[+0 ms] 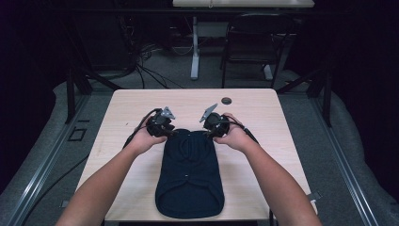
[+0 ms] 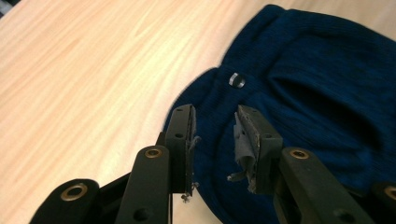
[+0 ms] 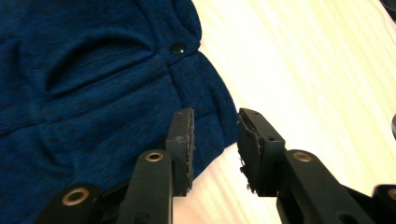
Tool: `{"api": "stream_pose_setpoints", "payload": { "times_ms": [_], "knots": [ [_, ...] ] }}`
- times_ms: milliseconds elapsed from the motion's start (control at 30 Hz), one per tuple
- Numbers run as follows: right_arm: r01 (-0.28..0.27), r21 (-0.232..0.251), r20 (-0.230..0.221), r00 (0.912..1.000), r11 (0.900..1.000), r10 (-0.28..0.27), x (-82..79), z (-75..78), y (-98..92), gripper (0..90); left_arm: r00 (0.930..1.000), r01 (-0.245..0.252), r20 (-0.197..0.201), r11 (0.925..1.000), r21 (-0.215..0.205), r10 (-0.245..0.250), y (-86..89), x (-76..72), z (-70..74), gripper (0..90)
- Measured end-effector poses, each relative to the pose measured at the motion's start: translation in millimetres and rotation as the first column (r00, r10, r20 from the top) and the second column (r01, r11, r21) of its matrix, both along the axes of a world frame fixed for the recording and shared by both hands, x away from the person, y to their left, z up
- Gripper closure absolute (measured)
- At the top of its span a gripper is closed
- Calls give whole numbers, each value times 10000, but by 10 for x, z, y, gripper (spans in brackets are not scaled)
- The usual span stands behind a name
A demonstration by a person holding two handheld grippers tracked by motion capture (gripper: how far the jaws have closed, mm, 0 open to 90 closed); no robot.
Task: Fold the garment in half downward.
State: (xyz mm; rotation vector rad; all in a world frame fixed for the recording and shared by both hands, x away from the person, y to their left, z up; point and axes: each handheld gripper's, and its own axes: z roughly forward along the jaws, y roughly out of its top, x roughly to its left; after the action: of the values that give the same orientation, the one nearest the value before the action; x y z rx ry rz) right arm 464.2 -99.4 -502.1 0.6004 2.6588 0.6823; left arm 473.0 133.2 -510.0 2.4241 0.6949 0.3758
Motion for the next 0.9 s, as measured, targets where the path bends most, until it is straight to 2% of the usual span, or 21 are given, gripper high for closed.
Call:
{"api": "stream_pose_setpoints", "payload": {
  "times_ms": [100,200,233,400,467,567,633,800,900],
  "knots": [
    [-22,-206,-116,9999,9998,19,79,-51,53,674,9999,-110,-91,9999,-118,109,-40,68,-42,677],
    [-112,-414,-37,9999,9991,110,135,-112,87,690,9999,-49,-157,9999,155,52,-62,127,-87,679],
    [-67,-343,-97,9999,9994,64,154,-135,92,692,9998,-57,-176,9998,204,61,-66,143,-99,678],
    [180,-551,-219,9996,9983,-192,249,-223,76,675,9997,-230,-63,9995,228,231,-62,213,-159,674],
    [254,-431,-225,9994,9987,-264,272,-244,64,664,9995,-317,-17,9989,352,318,-60,234,-184,670],
    [274,-496,-101,9996,9984,-280,305,-262,42,658,9989,-468,2,9984,311,469,-67,252,-220,669],
    [363,-504,-200,9991,9981,-373,325,-283,35,658,9980,-627,64,9974,345,625,-72,263,-246,667],
    [287,-558,-180,9994,9980,-297,337,-311,59,652,9985,-545,108,9974,468,541,-92,281,-322,652],
    [256,-475,-337,9991,9985,-272,339,-336,78,649,9986,-531,108,9972,530,526,-96,287,-337,642]
  ]
}}
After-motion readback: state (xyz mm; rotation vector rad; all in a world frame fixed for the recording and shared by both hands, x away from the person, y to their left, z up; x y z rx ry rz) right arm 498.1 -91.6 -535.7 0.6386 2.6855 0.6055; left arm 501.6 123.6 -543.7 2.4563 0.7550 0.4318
